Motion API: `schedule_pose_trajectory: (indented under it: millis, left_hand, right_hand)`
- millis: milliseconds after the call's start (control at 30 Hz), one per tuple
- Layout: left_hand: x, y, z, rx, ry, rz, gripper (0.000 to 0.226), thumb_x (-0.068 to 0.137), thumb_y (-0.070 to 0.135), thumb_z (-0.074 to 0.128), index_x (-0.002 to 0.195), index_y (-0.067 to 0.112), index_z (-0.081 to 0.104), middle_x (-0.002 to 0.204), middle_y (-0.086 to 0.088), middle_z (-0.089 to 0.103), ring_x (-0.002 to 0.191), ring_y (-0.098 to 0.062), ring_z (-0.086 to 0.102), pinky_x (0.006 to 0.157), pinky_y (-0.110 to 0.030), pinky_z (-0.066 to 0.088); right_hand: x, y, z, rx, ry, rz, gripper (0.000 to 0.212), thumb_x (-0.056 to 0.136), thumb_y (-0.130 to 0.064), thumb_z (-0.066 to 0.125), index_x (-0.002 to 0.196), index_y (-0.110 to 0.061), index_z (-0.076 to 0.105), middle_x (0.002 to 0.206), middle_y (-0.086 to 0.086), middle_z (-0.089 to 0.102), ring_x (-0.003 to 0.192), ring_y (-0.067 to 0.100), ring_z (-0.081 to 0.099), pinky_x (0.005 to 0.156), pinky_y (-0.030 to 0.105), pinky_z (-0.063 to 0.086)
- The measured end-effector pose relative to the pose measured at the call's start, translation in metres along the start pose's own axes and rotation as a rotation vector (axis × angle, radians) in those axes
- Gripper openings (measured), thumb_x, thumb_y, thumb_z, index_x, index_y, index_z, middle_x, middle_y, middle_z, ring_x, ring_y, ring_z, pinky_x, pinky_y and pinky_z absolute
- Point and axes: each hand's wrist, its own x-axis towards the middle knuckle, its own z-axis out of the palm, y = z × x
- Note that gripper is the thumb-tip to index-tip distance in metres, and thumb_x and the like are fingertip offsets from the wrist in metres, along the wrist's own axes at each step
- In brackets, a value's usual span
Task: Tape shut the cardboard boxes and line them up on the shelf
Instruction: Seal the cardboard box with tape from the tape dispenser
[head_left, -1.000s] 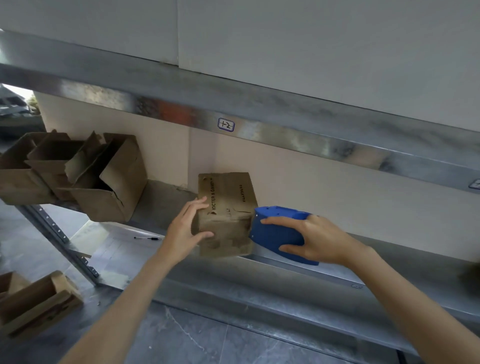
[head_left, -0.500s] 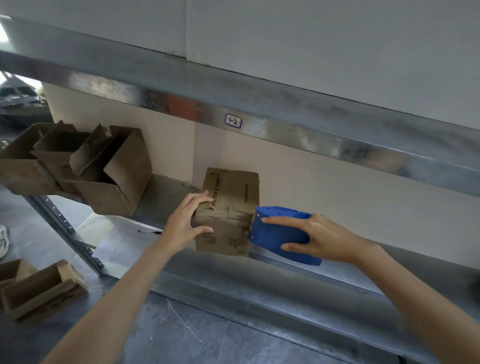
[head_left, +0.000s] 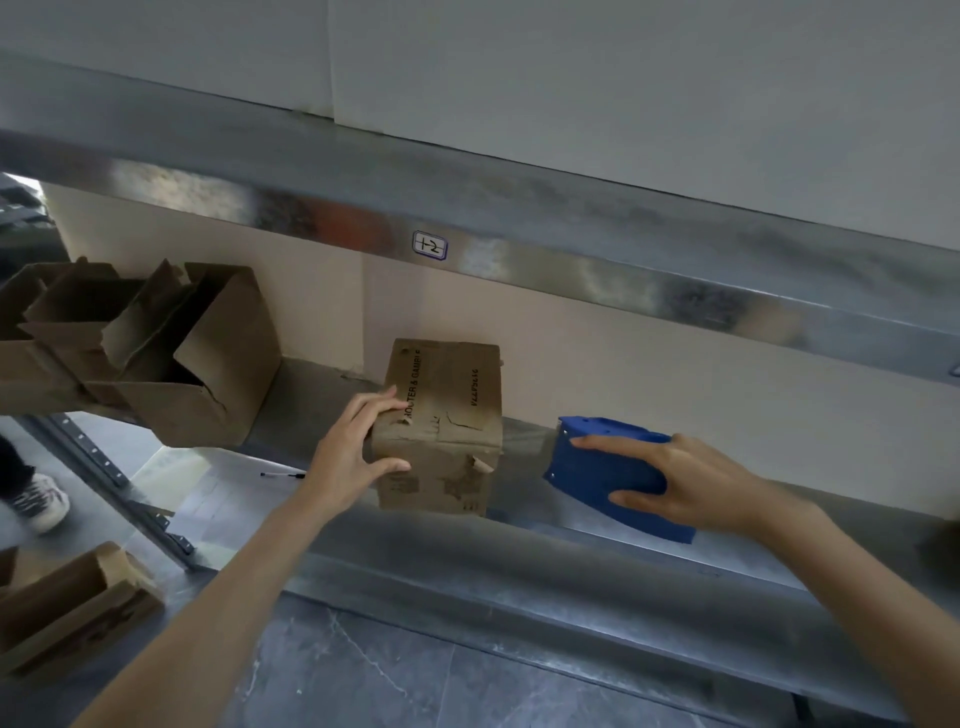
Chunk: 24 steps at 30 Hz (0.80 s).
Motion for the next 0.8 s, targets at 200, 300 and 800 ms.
schedule_pose_trajectory:
  millis: [200,300,800]
  left_hand:
    - [0.0,-0.002,0.001,-0.03,0.003,-0.026,0.075,0.068,0.018,0.088,0.133,0.031,0.052,0.139,0.022,0.039,0.131,-0.007,0.042,0.107,-0.045,0.046]
    - [0.0,-0.002,0.001,-0.041,0.003,-0.025,0.075,0.068,0.017,0.089,0.133,0.031,0.052,0.14,0.021,0.04,0.132,-0.006,0.042,0.108,-0.045,0.046]
    - [0.0,-0.002,0.0,-0.057,0.025,-0.005,0.073,0.065,0.02,0.09,0.129,0.029,0.056,0.14,0.02,0.044,0.131,-0.003,0.044,0.107,-0.041,0.046]
  right_hand:
    - [0.018,-0.006,0.012,-0.015,-0.009,0.097,0.063,0.093,-0.044,0.06,0.143,-0.059,0.024,0.055,-0.028,0.048,0.053,0.0,0.051,0.048,0.014,0.033]
    - [0.03,-0.013,0.017,-0.063,0.005,0.131,0.065,0.094,-0.046,0.056,0.144,-0.059,0.019,0.055,-0.021,0.041,0.045,0.006,0.044,0.046,0.015,0.029]
    - [0.079,-0.042,0.059,-0.233,0.061,0.24,0.063,0.095,-0.04,0.051,0.149,-0.047,0.018,0.084,-0.003,0.066,0.061,0.014,0.057,0.052,0.028,0.049]
